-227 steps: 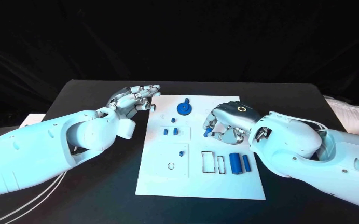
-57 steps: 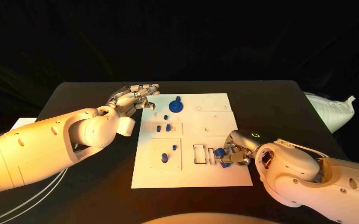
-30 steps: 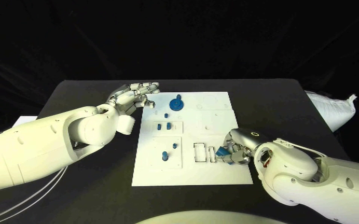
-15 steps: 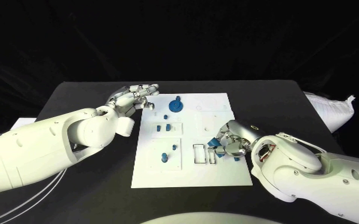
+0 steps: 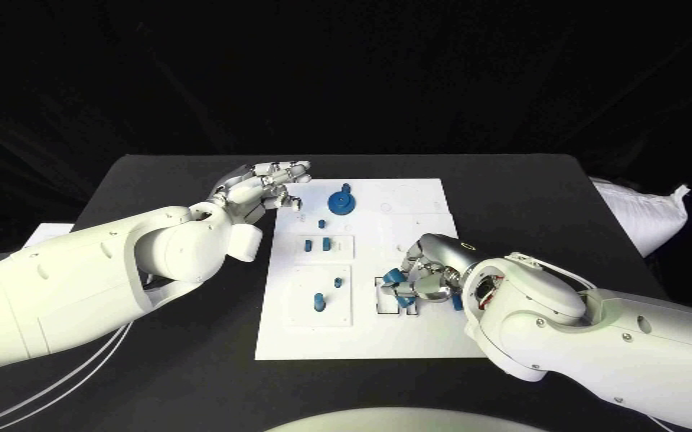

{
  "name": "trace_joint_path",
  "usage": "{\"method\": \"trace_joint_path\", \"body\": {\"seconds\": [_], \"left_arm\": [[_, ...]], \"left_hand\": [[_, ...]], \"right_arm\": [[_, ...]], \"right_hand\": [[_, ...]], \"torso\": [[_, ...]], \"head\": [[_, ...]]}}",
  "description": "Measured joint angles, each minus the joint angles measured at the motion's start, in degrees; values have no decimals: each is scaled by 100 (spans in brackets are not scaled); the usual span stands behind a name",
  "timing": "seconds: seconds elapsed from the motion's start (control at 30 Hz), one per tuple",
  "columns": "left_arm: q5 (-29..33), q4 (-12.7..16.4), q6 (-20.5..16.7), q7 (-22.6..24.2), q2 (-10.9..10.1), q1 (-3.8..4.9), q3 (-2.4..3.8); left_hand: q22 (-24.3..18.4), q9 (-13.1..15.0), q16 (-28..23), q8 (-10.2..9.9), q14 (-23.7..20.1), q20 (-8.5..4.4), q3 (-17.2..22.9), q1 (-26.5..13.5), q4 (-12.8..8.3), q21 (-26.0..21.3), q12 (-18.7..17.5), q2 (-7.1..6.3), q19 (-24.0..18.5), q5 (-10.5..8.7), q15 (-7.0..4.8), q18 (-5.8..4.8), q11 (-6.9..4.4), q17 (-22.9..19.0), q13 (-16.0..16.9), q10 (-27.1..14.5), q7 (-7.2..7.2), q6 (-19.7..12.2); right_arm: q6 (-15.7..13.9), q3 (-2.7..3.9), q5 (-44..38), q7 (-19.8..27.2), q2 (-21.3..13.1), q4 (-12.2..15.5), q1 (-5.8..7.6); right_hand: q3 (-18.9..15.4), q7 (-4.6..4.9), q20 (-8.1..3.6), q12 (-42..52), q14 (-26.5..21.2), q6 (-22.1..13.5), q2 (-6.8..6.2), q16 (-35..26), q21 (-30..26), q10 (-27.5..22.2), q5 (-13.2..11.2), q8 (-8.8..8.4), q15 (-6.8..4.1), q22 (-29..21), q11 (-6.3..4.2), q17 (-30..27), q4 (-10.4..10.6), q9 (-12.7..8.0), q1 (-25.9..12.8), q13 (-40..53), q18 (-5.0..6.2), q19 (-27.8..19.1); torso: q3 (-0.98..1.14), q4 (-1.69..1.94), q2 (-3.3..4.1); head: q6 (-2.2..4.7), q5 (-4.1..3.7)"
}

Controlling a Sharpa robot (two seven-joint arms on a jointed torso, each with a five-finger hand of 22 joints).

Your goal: Assemble the parts on the task board

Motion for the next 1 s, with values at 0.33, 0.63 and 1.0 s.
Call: {"method": "trace_joint_path", "body": {"seconds": [0.33, 0.63, 1.0], "left_arm": [[0, 7, 10, -7, -2, 0, 0], [0, 11, 15, -11, -2, 0, 0], [0, 28, 19, -18, -9, 0, 0]], "left_hand": [[0, 0, 0, 0, 0, 0, 0, 0, 0, 0, 0, 0, 0, 0, 0, 0, 0, 0, -1, 0, 0, 0], [0, 0, 0, 0, 0, 0, 0, 0, 0, 0, 0, 0, 0, 0, 0, 0, 0, 1, -1, 0, 0, 0], [1, 0, 0, 0, 0, 0, -22, 0, 23, -24, 0, 0, 0, 0, 0, 0, 0, -7, -2, 0, 20, -22]], "right_arm": [[361, -8, -175, -23, 142, -84, -7], [576, -10, -351, -29, 176, -106, -8], [726, -12, -664, -33, 233, -162, -8]], "right_hand": [[-80, 11, -1, 93, -1, 24, 42, 2, 16, 20, -63, 78, -41, -1, -20, -1, -1, 99, -87, -10, 0, -1], [-135, -15, -41, 141, 0, 50, 71, 24, 32, 21, -91, 110, -41, -1, -20, -1, 7, 153, -179, -16, 0, 0], [-347, -141, -81, 141, -1, 198, 196, 23, 31, 100, -505, 151, -85, -2, -85, -2, 0, 283, -423, -16, -1, 0]], "torso": [[8, -8, -1], [11, -10, -1], [8, -2, -3]], "head": [[-18, 18], [-24, 26], [-14, 10]]}}
